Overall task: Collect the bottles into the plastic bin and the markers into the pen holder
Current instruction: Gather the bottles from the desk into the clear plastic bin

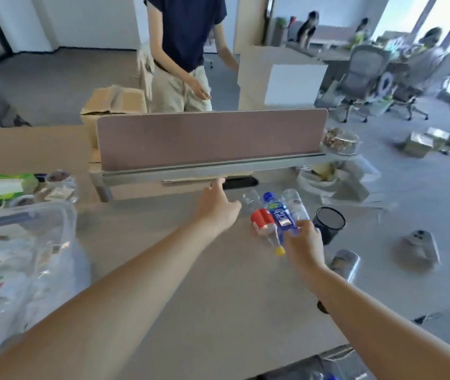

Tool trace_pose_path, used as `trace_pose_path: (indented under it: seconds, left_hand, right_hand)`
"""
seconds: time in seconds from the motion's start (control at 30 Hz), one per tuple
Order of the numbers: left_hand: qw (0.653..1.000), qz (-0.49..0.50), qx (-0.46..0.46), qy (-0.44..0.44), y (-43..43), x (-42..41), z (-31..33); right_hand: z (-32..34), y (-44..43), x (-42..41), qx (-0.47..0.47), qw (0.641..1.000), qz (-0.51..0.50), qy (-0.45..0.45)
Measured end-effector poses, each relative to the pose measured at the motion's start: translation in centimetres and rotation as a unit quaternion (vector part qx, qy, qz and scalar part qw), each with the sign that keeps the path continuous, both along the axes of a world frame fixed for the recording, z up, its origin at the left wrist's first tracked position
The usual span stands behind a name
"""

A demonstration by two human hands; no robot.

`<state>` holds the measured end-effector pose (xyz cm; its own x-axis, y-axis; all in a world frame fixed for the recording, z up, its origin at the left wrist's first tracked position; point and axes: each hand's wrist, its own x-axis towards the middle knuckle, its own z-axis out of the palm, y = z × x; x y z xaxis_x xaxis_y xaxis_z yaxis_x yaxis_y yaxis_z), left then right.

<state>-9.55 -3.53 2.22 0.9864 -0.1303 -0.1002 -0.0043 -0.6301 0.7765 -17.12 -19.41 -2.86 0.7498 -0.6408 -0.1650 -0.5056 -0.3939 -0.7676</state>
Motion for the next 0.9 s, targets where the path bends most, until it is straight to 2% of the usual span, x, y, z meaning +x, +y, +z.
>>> trace_pose_path:
  seconds: [0.13,0.3,0.43,0.6,0.73,0.9]
  left_hand:
    - [0.999,-0.024,0.022,0.021,-7.1,0.0,-1.9]
    - [0.996,0.022,0.054,0.071,-13.6,1.7,-5.4]
    - [0.984,0.061,0.092,0.143,-16.4,3.0,-9.0]
    - [0.968,0.095,0.144,0.184,-18.0,5.8,-12.5]
    - [0.967,0.122,0.120,0.191,-19.7,8.3,-15.1]
    - [0.954,0.207,0.011,0.215,-21.4,9.6,-19.0]
  right_hand:
    - [-0.6,-7.2,-0.1,0.004,1.000,-0.017,-0.013]
    - [-2.3,-13.6,1.4,0.017,0.999,0.018,-0.022]
    - [-2.4,-17.7,3.4,0.005,0.996,0.082,-0.015]
    - [-2.6,-21.5,7.4,0.022,0.995,0.085,-0.037]
    - [-3.7,-22.8,9.5,0.020,0.994,0.093,-0.050]
    - [-4.7,-23.3,11.1,0.017,0.992,0.101,-0.068]
